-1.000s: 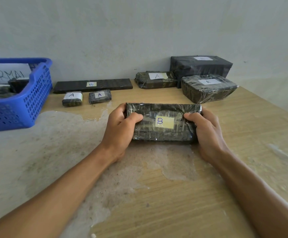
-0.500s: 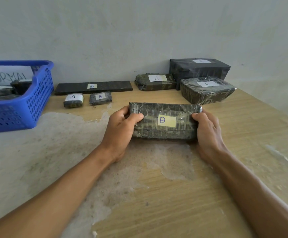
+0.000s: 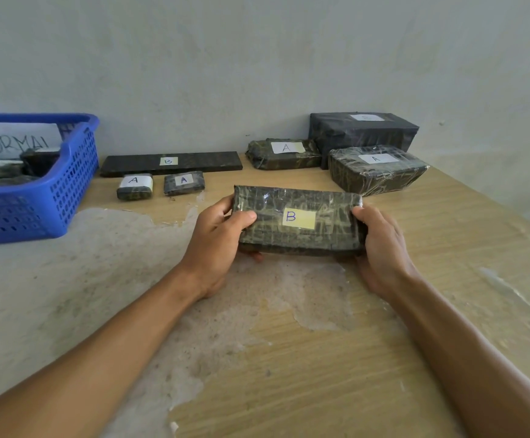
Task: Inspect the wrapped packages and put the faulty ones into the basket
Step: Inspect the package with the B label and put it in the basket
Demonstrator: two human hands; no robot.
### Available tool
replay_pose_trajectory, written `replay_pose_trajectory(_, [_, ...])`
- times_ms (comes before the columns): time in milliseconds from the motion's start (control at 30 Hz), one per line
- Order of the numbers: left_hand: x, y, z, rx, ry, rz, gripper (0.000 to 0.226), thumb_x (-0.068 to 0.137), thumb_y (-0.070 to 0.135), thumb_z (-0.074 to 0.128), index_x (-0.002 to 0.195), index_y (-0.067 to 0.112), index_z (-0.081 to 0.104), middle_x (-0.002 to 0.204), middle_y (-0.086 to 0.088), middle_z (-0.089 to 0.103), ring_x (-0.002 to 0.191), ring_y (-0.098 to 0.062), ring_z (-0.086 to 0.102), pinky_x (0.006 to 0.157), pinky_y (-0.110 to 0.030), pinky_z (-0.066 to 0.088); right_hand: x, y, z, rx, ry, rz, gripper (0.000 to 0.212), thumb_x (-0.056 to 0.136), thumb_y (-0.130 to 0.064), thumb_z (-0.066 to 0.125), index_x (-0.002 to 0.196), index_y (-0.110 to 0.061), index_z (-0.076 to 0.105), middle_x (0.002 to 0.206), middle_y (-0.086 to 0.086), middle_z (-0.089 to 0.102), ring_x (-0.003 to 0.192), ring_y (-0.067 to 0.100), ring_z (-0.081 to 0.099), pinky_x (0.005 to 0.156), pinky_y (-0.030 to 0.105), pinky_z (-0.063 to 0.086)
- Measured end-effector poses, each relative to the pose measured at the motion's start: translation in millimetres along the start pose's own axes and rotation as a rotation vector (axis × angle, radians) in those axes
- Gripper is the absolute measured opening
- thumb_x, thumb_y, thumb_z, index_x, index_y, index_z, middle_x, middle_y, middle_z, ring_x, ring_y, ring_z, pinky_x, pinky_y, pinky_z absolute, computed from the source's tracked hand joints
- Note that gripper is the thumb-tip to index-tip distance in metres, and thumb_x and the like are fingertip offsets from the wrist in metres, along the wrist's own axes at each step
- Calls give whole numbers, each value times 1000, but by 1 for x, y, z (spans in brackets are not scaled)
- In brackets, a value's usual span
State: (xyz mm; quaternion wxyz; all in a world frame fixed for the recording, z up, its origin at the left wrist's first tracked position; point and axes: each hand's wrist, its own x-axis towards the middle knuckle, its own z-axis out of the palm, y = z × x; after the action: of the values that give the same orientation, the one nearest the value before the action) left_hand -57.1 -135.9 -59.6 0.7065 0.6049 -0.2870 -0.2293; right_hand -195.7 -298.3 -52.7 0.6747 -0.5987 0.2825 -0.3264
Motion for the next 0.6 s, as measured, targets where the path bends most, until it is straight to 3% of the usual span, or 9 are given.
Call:
replay_pose_trajectory(133, [-2, 2, 0, -27, -80, -22, 23, 97, 9, 51, 114, 11, 66, 104, -14, 74, 83, -23, 69, 53, -33, 54, 2, 2, 0, -40, 39, -38, 35, 104, -11, 37, 78, -10, 61, 78, 7, 66, 86, 26, 60, 77, 41, 45])
replay_pose_trajectory(267, [-2, 1, 0, 1, -91, -11, 27, 99, 0, 44, 116, 11, 62, 100, -11, 72, 75, -18, 68, 49, -33, 53, 0, -1, -1, 33, -6, 7, 33, 105, -12, 38, 83, -9, 62, 70, 1, 74, 72, 16, 71, 74, 38, 54])
replay_pose_trajectory(467, [-2, 0, -1, -33, -23, 12, 29, 99, -2, 43, 115, 11, 64, 90, -2, 76, 74, -21, 71, 46, -34, 55, -4, -2, -5, -42, -151, -1, 17, 98, -5, 56, 113, 0, 62, 105, 19, 76, 97, 32, 73, 85, 47, 60])
replay_pose_trajectory(600, [-3, 1, 0, -6, -25, 17, 27, 97, -1, 48, 114, 12, 64, 92, -8, 72, 73, -19, 68, 47, -33, 53, -4, -1, -7, -13, -150, -21, 25, 93, 7, 57, 117, 1, 59, 103, 19, 76, 94, 32, 74, 79, 39, 63])
